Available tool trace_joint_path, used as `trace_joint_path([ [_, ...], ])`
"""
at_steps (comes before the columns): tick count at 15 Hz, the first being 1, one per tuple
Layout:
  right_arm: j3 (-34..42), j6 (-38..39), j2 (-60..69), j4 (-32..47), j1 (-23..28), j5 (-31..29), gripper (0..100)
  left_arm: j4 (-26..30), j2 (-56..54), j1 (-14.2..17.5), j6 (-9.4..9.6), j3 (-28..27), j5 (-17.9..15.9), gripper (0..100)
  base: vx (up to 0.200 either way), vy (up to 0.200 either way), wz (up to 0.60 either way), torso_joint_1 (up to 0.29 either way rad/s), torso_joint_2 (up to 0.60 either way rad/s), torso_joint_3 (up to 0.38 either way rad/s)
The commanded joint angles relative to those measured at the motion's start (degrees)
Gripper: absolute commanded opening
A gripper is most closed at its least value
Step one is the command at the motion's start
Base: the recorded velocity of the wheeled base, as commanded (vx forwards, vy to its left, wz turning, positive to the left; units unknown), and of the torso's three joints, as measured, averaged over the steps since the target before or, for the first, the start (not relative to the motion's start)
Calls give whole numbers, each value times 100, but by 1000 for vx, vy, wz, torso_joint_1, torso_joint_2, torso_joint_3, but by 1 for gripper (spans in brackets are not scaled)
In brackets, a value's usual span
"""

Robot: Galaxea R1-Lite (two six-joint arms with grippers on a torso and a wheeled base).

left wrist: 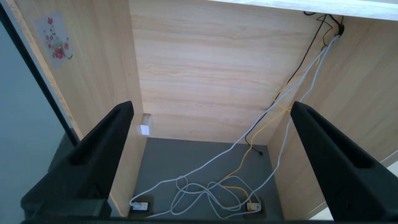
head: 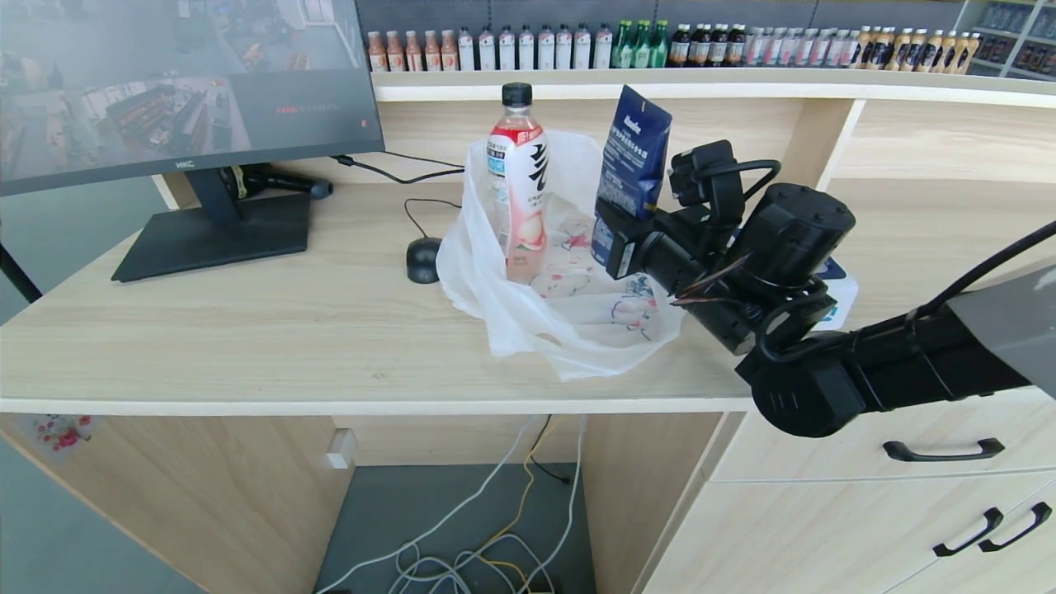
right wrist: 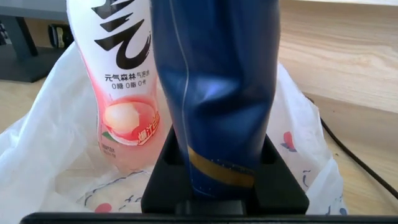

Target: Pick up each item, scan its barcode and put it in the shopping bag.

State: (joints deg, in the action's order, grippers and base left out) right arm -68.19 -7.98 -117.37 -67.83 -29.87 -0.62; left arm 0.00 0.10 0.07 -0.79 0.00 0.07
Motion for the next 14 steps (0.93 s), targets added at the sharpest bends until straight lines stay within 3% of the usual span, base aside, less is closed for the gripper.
trace_joint_path([
  [1,-1,-1,-111,-11,-28,1,0,0,-1,1,-9,0,1,100,0,0,0,0,0,0],
  [14,-54,-45,-480,-222,-125,-8,0,-9,-1,1,-9,0,1,100,0,0,0,0,0,0],
])
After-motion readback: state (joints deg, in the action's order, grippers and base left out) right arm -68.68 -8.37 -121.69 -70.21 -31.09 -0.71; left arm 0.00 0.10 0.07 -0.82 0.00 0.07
